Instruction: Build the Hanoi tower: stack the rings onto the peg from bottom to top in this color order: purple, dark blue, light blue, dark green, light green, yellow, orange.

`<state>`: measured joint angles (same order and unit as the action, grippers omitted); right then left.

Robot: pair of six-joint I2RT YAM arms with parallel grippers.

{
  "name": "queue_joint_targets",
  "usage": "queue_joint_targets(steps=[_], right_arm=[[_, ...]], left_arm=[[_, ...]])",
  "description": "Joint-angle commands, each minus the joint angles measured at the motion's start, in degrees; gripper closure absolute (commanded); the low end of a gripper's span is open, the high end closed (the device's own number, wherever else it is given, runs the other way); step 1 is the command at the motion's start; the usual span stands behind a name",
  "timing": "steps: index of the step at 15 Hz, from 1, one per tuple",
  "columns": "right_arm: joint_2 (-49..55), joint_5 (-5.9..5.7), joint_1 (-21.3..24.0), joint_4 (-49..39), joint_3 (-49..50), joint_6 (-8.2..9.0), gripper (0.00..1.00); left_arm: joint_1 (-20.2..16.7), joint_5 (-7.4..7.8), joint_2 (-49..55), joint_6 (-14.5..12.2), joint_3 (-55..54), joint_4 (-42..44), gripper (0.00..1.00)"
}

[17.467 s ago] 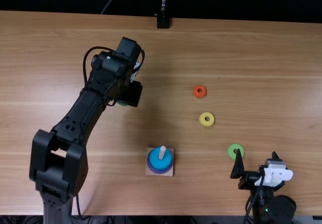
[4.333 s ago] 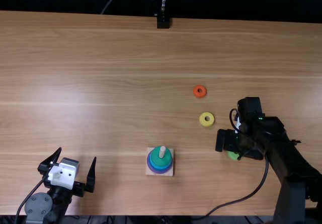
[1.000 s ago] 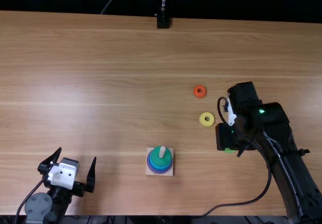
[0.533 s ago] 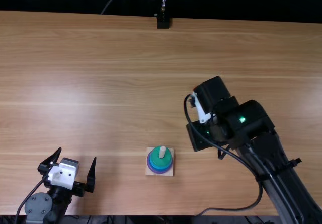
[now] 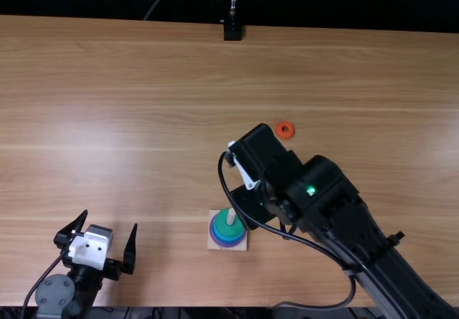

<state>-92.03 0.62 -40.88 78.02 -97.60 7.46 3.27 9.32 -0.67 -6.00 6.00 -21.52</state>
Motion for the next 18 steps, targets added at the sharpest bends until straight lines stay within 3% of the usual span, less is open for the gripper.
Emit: queue_joint_targets(steps=[1,10,13,18], right_arm=[[-1.6,0.12,-1.4,0.1,-1.1,0.24,1.0],[-5.8,0.01,-4.8,-0.5,-2.0,0.55,1.0],[-5.9,0.01,-5.2,-0.5,-2.3,3.08,1.0],[-7.6,-0.1,-6.7,-0.5,-2.4,3.19,1.0]], left_arm=[[-0.4,0.59,0.7,-0.9,-6.0,-4.5,0.0],[-0.4,0.59,0.7,-0.9,-6.0,-4.5,0.0],[-0.4,0.59,0.7,-0.9,-6.0,-4.5,0.0],[-0.4,0.59,0.7,-0.9,-6.0,-4.5,0.0]])
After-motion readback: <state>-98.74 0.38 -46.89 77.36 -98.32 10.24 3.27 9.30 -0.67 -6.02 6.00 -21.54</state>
